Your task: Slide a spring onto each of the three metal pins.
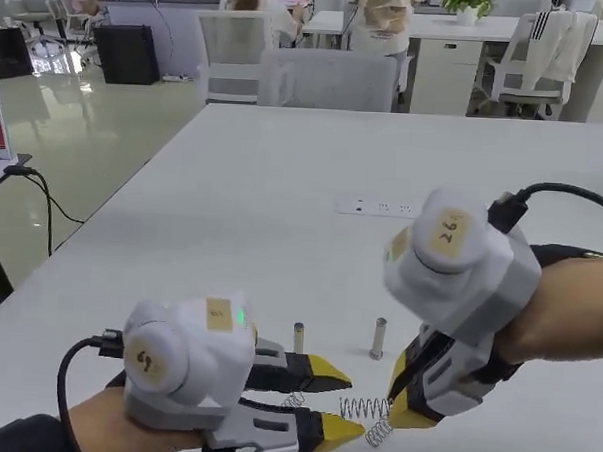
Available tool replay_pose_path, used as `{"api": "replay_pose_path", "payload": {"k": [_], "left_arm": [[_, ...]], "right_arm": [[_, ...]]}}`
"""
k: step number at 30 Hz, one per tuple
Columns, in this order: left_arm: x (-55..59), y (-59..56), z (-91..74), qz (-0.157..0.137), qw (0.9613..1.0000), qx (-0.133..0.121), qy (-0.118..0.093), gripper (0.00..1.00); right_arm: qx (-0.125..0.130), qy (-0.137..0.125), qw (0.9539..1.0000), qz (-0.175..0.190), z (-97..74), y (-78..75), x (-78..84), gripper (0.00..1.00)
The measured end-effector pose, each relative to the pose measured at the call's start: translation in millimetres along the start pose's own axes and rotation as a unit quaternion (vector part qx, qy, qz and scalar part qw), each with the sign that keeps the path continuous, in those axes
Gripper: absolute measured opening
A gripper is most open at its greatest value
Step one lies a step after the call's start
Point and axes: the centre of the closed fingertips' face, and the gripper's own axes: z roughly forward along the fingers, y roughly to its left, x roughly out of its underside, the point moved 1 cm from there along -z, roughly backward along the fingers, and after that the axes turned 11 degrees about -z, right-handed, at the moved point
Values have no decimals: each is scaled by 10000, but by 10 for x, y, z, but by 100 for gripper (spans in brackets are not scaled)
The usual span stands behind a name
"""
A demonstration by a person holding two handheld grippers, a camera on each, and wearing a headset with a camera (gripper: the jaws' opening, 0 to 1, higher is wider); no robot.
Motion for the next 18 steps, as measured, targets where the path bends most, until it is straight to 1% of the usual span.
{"api": "replay_pose_path", "payload": {"k": [5,8,12,14,18], "left_arm": [[21,-32,22,84,9999,56,55,7],[53,-32,39,171,9998,54,126,5],[57,-28,35,226,9996,36,155,4],[74,-19,33,268,9994,13,196,3],[78,-5,27,269,9994,-15,201,3]], "right_arm": [[-23,27,10000,8,5,8,15,7],[-39,28,10000,15,5,17,18,7],[-32,24,10000,3,-1,19,4,7],[-8,-4,10000,16,-20,11,-16,7],[55,-79,10000,3,-68,1,-68,7]]}}
